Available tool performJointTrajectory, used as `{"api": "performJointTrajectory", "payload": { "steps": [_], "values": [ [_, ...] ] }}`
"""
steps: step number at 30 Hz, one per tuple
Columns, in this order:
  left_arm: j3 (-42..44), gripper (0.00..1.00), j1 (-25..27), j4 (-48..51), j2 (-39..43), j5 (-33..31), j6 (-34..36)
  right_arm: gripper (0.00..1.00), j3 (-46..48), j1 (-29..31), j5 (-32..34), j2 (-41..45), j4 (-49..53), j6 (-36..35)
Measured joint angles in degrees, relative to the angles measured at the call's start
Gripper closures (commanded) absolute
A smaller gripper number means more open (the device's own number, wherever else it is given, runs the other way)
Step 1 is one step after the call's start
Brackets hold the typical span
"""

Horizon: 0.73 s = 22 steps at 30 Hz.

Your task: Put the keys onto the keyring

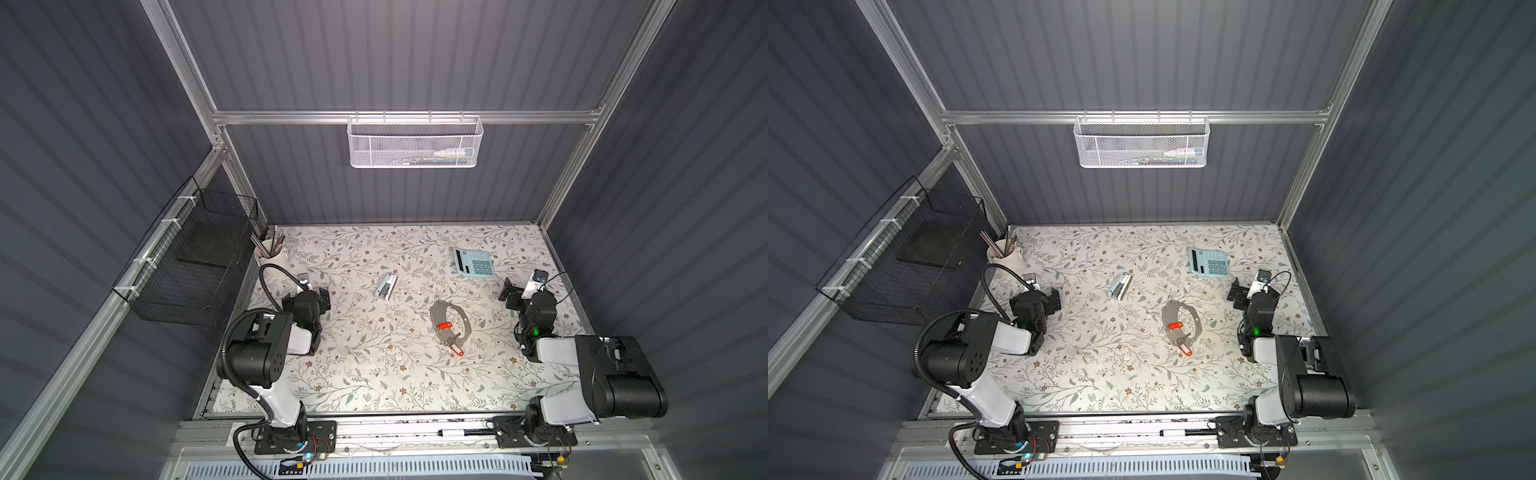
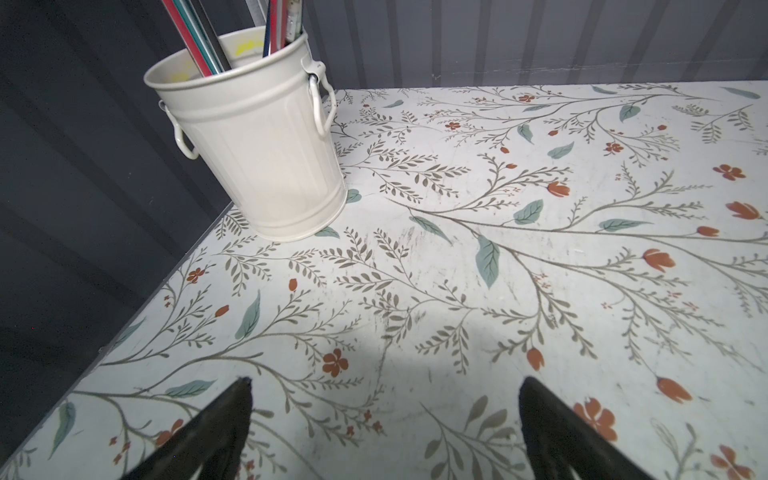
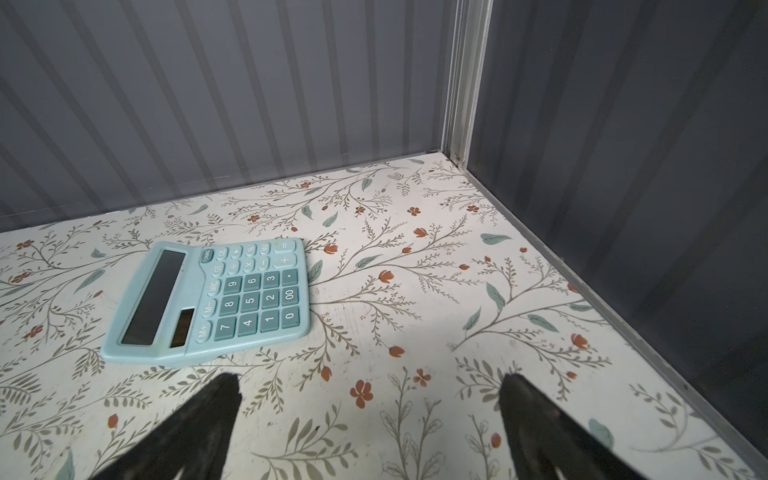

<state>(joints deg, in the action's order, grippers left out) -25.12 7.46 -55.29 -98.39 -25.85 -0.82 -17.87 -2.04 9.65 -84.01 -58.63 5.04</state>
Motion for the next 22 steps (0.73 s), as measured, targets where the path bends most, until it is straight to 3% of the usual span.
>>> {"api": "performJointTrajectory", "payload": {
  "steps": [22],
  "values": [
    [0.00,0.00,0.00,0.00,0.00,0.02,0.00,0.01,0.00,-0.02,-0.04,0.00,0.48,-0.02]
  ]
}}
